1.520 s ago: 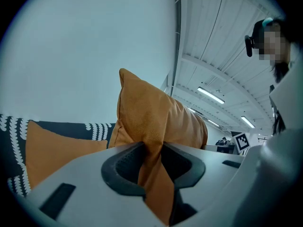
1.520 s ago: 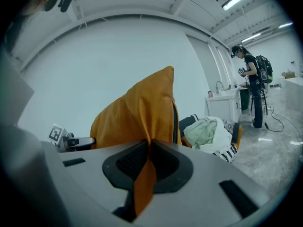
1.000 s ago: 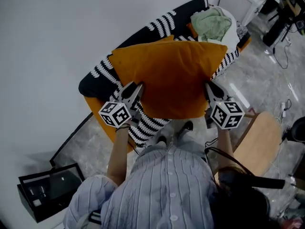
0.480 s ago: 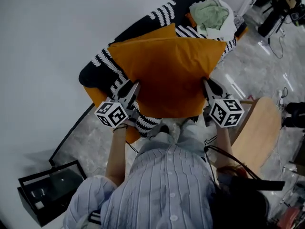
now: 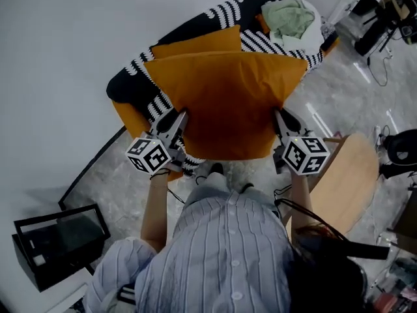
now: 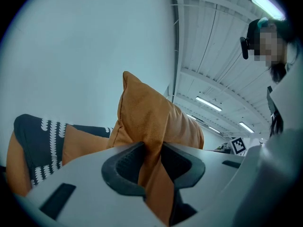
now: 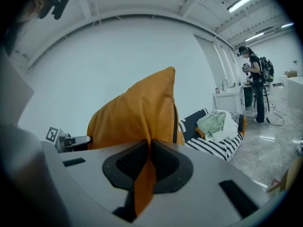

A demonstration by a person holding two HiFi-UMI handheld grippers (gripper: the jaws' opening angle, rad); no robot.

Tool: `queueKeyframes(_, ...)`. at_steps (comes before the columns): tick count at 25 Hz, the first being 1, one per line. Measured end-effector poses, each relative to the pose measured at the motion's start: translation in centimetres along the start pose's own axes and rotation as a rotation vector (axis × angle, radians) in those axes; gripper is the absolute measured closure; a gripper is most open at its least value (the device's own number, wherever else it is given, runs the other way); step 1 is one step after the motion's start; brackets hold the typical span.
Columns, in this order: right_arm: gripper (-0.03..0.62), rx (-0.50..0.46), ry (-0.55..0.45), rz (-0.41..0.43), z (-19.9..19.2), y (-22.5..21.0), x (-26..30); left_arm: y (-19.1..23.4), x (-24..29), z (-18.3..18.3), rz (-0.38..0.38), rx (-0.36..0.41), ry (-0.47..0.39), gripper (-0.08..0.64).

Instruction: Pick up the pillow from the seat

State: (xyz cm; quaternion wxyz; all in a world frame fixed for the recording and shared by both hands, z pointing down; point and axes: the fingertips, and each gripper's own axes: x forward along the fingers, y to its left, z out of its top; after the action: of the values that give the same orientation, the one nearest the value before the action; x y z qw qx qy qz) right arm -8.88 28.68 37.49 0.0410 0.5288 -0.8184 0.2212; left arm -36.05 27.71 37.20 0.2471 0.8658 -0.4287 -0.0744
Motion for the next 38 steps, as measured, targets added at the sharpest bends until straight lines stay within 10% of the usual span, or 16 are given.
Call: queueKeyframes(38, 0.554, -0.077, 0.032, 0.140, -1.5, -6.4, -11.9, -14.1, -2.9, -6.8, 0.128, 0.008, -0.103, 0.443)
